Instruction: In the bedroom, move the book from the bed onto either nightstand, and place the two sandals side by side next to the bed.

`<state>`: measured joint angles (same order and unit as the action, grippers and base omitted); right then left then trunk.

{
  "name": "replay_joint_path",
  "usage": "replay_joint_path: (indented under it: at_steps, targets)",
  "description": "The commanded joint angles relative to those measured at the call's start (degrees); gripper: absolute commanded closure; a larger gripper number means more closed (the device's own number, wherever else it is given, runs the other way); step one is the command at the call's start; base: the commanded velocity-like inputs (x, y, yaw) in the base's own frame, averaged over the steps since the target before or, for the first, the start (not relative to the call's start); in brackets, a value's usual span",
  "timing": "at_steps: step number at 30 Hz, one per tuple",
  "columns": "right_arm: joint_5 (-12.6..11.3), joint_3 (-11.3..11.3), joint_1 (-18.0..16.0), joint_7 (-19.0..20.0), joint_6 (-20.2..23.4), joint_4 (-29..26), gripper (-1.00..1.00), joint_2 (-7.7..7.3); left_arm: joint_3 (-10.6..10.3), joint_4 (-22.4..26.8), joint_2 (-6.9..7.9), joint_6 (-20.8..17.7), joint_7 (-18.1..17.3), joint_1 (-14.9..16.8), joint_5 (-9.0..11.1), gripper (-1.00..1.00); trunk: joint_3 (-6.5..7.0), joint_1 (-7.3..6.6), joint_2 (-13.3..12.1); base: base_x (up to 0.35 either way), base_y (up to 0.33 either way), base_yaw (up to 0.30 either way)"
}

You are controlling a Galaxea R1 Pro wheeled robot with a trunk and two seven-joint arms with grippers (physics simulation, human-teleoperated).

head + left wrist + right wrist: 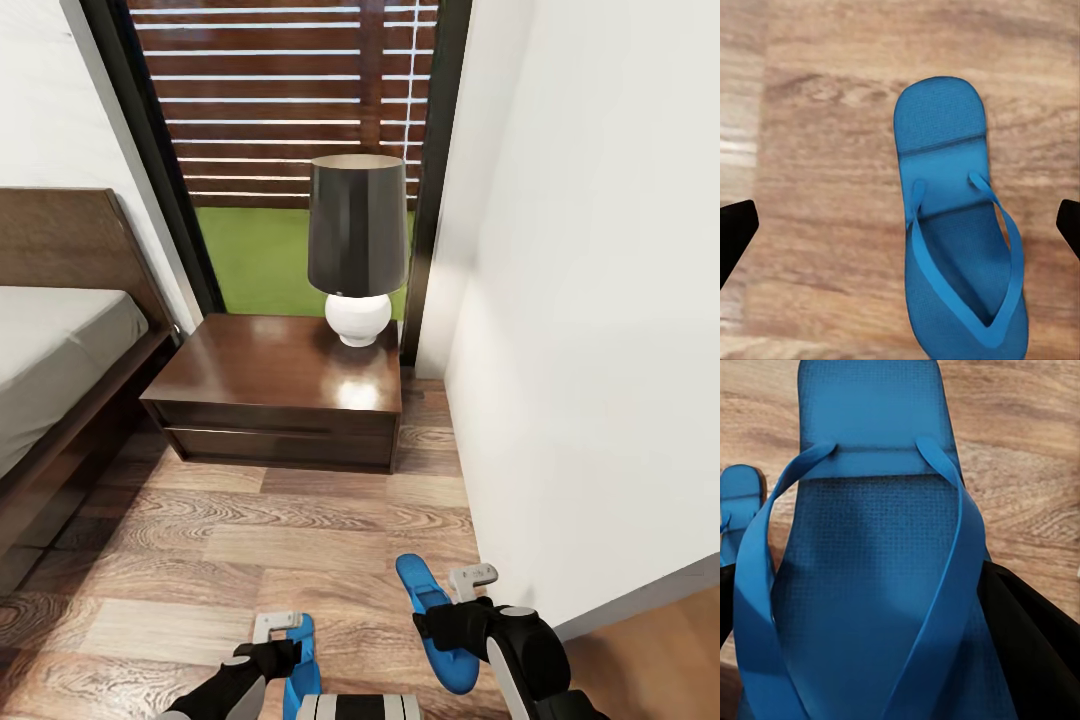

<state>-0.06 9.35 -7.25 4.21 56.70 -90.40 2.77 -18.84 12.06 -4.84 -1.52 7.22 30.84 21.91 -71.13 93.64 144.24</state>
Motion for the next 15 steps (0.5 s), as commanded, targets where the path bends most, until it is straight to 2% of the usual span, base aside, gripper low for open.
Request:
replay_joint_path:
  at_steps: [1, 15]
  targets:
    - [0.0, 0.0, 0.0, 0.2, 0.3, 0.0, 1.0, 0.02, -0.5, 0.1, 0.02, -0.2, 0.4, 0.0, 0.5, -1.0, -0.04, -0.01, 0.0, 0.0, 0.0, 0.0]
    - [0.0, 0.0, 0.0, 0.2, 0.3, 0.0, 1.0, 0.04, -0.5, -0.1, -0.17, -0.2, 0.4, -0.2, 0.5, -1.0, -0.04, -0.01, 0.0, 0.0, 0.0, 0.0]
